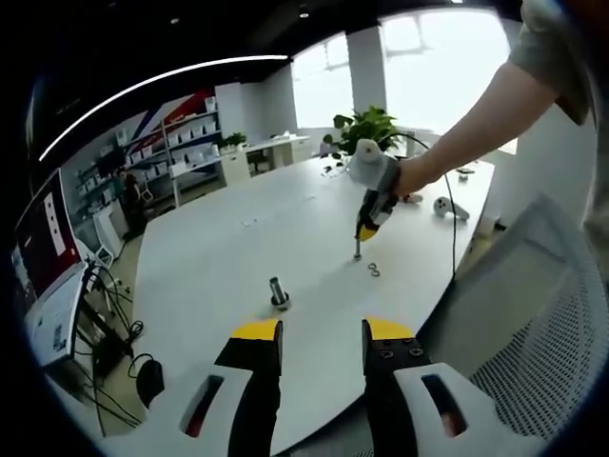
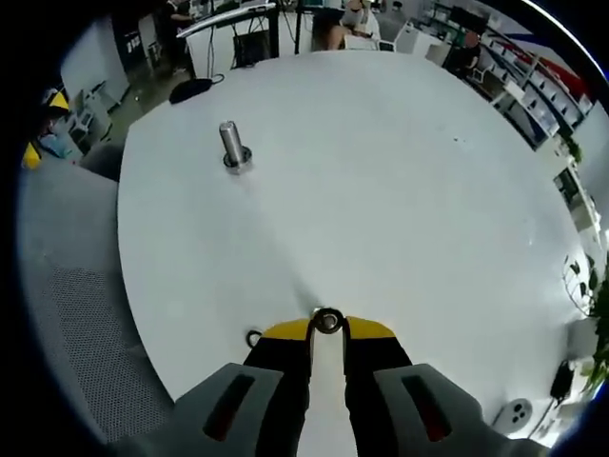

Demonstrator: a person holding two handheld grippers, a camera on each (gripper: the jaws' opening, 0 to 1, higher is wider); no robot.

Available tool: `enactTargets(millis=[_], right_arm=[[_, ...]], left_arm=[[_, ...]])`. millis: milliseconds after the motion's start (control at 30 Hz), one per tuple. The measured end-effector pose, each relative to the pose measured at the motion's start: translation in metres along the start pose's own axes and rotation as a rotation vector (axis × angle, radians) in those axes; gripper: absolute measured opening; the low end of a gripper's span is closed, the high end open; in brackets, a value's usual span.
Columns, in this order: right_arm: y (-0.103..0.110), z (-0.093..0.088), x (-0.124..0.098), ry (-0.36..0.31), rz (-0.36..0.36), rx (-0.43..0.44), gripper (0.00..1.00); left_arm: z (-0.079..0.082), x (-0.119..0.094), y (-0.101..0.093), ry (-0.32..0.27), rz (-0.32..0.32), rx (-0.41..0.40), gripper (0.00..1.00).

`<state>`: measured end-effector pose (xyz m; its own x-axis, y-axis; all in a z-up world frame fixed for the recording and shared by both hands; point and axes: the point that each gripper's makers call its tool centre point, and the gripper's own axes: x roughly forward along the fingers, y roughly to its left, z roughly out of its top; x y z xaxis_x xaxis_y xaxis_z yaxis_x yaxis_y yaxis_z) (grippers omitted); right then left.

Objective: Place the washer onto the threaded stud by aligning its center hole with the stud, sliding it down to the base, and recovering from edge contact or off-axis alignment until the washer reaches the visible bottom stop.

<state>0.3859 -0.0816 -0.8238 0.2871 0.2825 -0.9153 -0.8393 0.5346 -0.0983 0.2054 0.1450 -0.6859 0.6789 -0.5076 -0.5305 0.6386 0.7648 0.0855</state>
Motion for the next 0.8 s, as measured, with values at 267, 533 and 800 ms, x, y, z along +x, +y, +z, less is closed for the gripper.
enactTargets(millis=[267, 533, 800], right_arm=[[0.001, -0.006, 0.013, 0.029, 0.016, -0.001, 0.14], [0.004, -0.018, 0.026, 0.067, 0.034, 0.033, 0.14], [0.006, -0.025, 0.036, 0.085, 0.048, 0.036, 0.14]], left_arm=[[-0.002, 0.001, 0.0, 0.011, 0.0, 0.002, 0.31], [-0.006, 0.003, -0.002, 0.036, -0.007, 0.012, 0.32], [-0.006, 0.003, 0.0, 0.035, 0.004, 0.015, 0.34]])
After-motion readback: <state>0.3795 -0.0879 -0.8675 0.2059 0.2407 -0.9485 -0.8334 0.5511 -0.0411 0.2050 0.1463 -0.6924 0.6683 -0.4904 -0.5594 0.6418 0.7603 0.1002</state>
